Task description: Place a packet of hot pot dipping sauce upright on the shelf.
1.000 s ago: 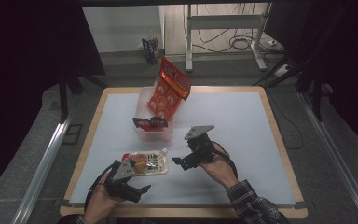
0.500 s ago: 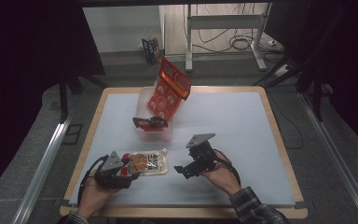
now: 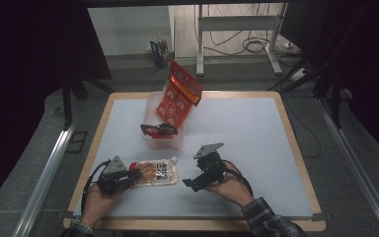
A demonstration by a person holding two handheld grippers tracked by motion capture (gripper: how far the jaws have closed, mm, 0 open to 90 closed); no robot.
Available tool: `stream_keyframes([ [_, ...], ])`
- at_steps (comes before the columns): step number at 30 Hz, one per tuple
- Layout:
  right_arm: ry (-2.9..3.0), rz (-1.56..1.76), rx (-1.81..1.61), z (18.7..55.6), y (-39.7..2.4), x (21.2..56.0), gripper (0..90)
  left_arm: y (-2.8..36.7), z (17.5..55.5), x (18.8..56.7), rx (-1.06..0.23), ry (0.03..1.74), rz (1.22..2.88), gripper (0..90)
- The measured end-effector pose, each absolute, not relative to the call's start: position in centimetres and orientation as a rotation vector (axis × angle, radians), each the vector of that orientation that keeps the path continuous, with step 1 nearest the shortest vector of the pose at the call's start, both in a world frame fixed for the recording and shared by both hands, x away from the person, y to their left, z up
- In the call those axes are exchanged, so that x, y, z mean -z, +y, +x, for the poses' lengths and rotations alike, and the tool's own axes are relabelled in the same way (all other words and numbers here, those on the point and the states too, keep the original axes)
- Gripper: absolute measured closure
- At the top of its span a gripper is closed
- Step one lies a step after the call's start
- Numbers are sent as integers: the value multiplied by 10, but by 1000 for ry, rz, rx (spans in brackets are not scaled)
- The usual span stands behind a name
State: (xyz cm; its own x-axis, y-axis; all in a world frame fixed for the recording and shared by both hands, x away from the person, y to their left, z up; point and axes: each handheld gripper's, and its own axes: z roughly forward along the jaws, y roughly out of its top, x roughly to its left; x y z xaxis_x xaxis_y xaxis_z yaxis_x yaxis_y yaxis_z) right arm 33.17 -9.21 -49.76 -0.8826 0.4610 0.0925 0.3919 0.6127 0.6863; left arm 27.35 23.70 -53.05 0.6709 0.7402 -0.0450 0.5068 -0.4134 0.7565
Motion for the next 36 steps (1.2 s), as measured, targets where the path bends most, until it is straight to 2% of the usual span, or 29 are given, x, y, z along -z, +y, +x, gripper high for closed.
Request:
stream_keyframes([
  [11,2799,718,-1087,327,-84,503,0,242,282,538,-342,1014,2122,898],
  [18,2825,715,-1088,327,-82,504,0,245,286,541,-309,1064,2135,900],
  [27,2850,738,-1112,331,-69,511,94,249,290,545,-261,1133,2100,900],
  [36,2885,797,-1107,340,-49,529,112,250,290,546,-244,1147,2086,900],
])
